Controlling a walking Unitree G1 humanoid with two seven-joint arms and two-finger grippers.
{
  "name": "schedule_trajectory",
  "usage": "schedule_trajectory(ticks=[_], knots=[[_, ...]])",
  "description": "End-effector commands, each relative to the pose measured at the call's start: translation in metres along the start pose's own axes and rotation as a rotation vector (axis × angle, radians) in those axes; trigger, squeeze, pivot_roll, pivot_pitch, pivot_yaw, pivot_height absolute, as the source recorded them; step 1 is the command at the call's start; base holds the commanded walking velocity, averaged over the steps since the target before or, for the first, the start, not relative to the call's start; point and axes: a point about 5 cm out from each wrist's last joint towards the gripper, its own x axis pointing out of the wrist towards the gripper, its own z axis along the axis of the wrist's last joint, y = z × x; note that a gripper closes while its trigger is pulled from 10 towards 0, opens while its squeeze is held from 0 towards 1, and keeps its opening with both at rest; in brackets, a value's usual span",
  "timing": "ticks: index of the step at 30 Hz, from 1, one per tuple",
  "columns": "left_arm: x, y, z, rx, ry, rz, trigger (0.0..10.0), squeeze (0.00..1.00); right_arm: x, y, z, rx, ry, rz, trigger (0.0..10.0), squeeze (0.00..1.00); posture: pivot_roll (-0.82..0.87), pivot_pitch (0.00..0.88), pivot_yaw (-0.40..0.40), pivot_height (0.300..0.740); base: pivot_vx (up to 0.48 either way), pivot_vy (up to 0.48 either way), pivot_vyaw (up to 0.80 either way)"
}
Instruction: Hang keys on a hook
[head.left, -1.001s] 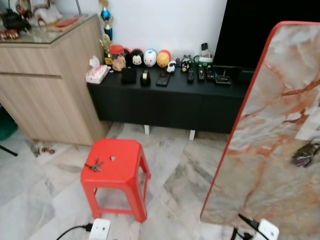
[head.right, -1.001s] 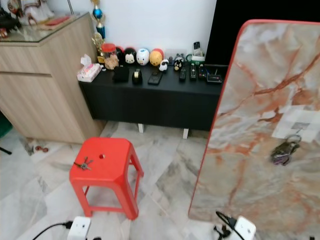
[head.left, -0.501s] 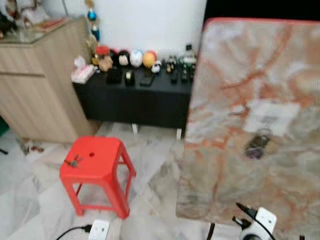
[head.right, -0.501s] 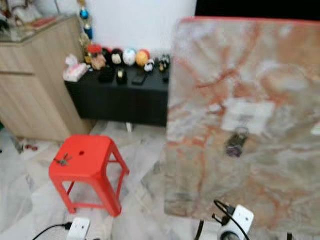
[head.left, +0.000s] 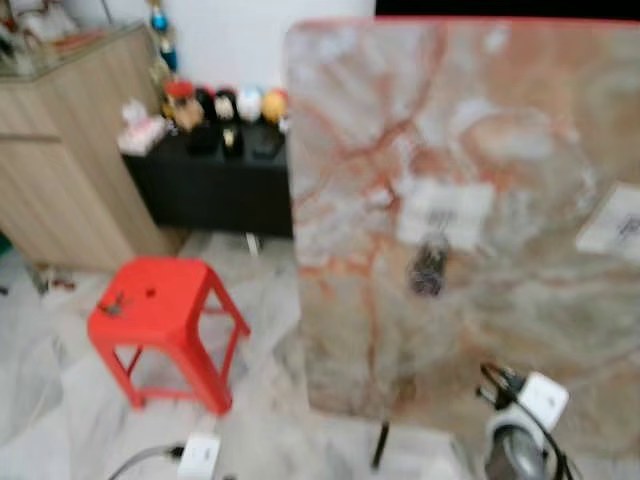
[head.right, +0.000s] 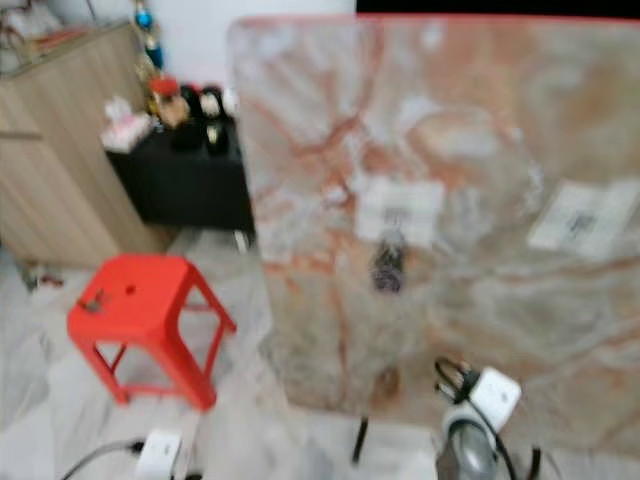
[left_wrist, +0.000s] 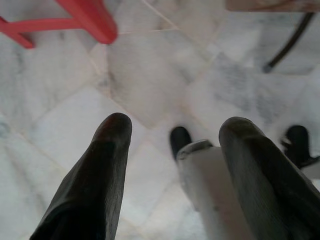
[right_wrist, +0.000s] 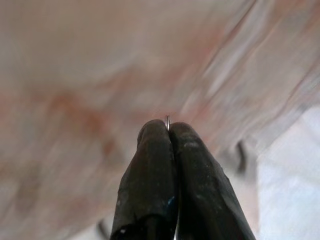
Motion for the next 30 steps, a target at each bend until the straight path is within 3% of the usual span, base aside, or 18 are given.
schedule_trajectory(ticks=[1, 3, 5, 7, 8, 9, 10, 14, 17, 30], knots=[[-0.002, 0.009, -0.004, 0.018, 0.015, 0.021, 10.0, 0.00, 0.000, 0.012, 0.010, -0.019, -0.072, 0.022, 10.0, 0.00, 0.01, 0.000, 0.017, 0.740, 0.000, 0.000, 0.00], [-0.002, 0.010, -0.004, 0.019, 0.016, 0.023, 10.0, 0.00, 0.001, 0.013, 0.020, -0.024, -0.137, 0.001, 10.0, 0.00, 0.01, 0.000, 0.018, 0.740, 0.000, 0.000, 0.00], [-0.002, 0.011, -0.004, 0.018, 0.017, 0.027, 10.0, 0.00, -0.002, 0.013, 0.037, -0.154, -0.282, -0.027, 10.0, 0.00, 0.01, 0.000, 0.018, 0.740, 0.000, 0.000, 0.00], [-0.002, 0.011, -0.005, 0.017, 0.018, 0.028, 10.0, 0.00, -0.004, 0.012, 0.041, -0.183, -0.329, -0.039, 10.0, 0.00, 0.01, 0.001, 0.018, 0.740, 0.000, 0.000, 0.00], [-0.002, 0.012, -0.005, 0.017, 0.019, 0.027, 10.0, 0.00, -0.007, 0.009, 0.046, -0.266, -0.378, -0.086, 10.0, 0.00, 0.01, 0.001, 0.017, 0.740, 0.000, 0.000, 0.00], [-0.002, 0.012, -0.005, 0.017, 0.019, 0.027, 10.0, 0.00, -0.007, 0.009, 0.046, -0.266, -0.378, -0.086, 10.0, 0.00, 0.01, 0.001, 0.017, 0.740, 0.000, 0.000, 0.00], [-0.002, 0.012, -0.006, 0.016, 0.020, 0.027, 10.0, 0.00, -0.012, 0.004, 0.053, -0.362, -0.457, -0.150, 10.0, 0.00, 0.00, 0.003, 0.018, 0.740, 0.000, 0.000, 0.00], [-0.002, 0.011, -0.006, 0.018, 0.021, 0.021, 10.0, 0.00, -0.024, -0.004, 0.065, -0.486, -0.590, -0.250, 10.0, 0.00, 0.00, 0.005, 0.020, 0.740, 0.000, 0.000, 0.00], [-0.003, 0.010, -0.007, 0.019, 0.022, 0.018, 10.0, 0.00, -0.026, -0.001, 0.069, -0.568, -0.638, -0.254, 10.0, 0.00, 0.00, 0.006, 0.018, 0.740, 0.000, 0.000, 0.00], [-0.003, 0.011, -0.008, 0.010, 0.024, 0.021, 10.0, 0.00, -0.034, 0.029, 0.112, -0.704, -0.878, -0.298, 10.0, 0.00, 0.00, 0.002, 0.018, 0.740, 0.000, 0.000, 0.00]])
